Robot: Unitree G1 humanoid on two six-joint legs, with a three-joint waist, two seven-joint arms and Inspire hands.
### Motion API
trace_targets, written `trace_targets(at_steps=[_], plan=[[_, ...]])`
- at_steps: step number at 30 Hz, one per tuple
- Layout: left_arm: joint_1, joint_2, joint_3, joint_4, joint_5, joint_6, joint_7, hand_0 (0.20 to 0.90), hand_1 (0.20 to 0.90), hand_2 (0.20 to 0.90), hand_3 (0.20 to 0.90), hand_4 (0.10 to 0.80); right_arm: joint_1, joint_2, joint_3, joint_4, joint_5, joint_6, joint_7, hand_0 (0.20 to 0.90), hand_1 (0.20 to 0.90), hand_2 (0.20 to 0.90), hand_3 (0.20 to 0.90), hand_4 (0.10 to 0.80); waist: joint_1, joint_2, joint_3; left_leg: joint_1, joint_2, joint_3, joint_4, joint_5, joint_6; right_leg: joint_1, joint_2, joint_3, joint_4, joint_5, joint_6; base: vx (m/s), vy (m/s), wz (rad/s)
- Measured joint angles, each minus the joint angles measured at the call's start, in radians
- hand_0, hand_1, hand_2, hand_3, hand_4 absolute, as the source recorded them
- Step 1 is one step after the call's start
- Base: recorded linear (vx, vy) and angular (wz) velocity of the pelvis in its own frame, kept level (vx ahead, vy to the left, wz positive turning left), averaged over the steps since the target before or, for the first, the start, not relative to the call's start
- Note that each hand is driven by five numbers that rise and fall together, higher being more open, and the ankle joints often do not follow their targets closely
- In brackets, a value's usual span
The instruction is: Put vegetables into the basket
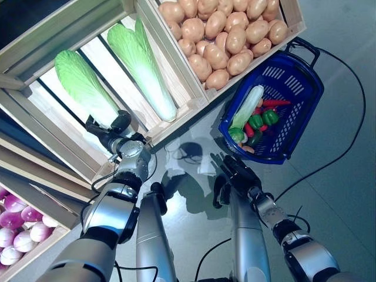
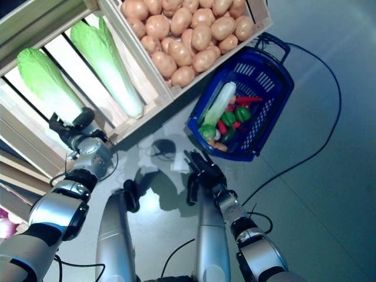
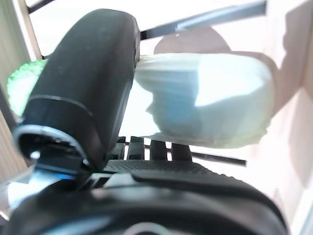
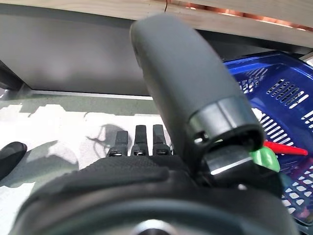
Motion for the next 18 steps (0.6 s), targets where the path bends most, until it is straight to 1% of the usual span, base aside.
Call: trace_targets(at_steps=[4,8,11,13,15,18], plan=[[0.000,0.007,0.000,0.007,-0.015,0.004,-0.062,0.300,0.300,0.300,0.300,0.400,0.010,0.006,-0.016,0.000,0.000,0.000,0.000,0.900,0.900,0.900,0.900,0.800,0.002,0.000,0.000,0.011,-0.002,-0.002,0.003,0.001,0.002,0.015,-0.003,-0.003,0.001,0.000,0.000,0.016,0.007,0.01],[0.021,0.004,-0.002,0.019,-0.015,0.040,-0.159,0.300,0.300,0.300,0.300,0.400,0.031,0.008,-0.020,-0.001,0.000,0.000,-0.004,0.900,0.900,0.900,0.900,0.800,-0.001,0.000,0.000,0.065,-0.003,0.001,-0.021,0.001,0.002,0.069,-0.004,-0.006,-0.023,0.001,0.002,0.047,0.013,-0.02],[0.077,-0.007,-0.005,0.016,-0.010,0.047,-0.213,0.300,0.300,0.300,0.300,0.400,0.073,0.011,-0.020,-0.018,0.000,0.001,-0.004,0.900,0.900,0.900,0.900,0.800,-0.008,0.000,0.000,0.156,-0.002,0.016,-0.079,0.002,0.001,0.152,-0.001,-0.009,-0.076,0.004,0.007,0.093,0.029,-0.10],[0.111,-0.007,-0.004,0.009,-0.008,0.047,-0.245,0.300,0.300,0.300,0.300,0.400,0.112,0.010,-0.020,-0.062,0.000,0.001,-0.005,0.900,0.900,0.900,0.900,0.800,-0.007,-0.001,-0.001,0.216,-0.001,0.033,-0.127,0.008,-0.003,0.202,-0.001,-0.012,-0.114,0.006,0.009,0.097,0.015,-0.10],[0.166,-0.007,0.000,-0.039,-0.002,0.046,-0.264,0.300,0.300,0.300,0.300,0.400,0.148,0.010,-0.020,-0.114,-0.001,0.001,-0.005,0.900,0.900,0.900,0.900,0.800,-0.006,0.000,-0.002,0.285,-0.003,0.047,-0.185,0.015,-0.009,0.261,0.000,-0.016,-0.158,0.009,0.016,0.081,0.007,-0.07],[0.254,-0.013,0.000,-0.139,-0.001,0.038,-0.295,0.300,0.300,0.300,0.300,0.400,0.196,0.012,-0.020,-0.201,-0.003,-0.008,-0.005,0.900,0.900,0.900,0.900,0.800,0.000,0.008,-0.007,0.383,-0.006,0.058,-0.272,0.030,-0.019,0.356,0.001,-0.038,-0.229,0.018,0.015,0.091,0.001,0.03]])
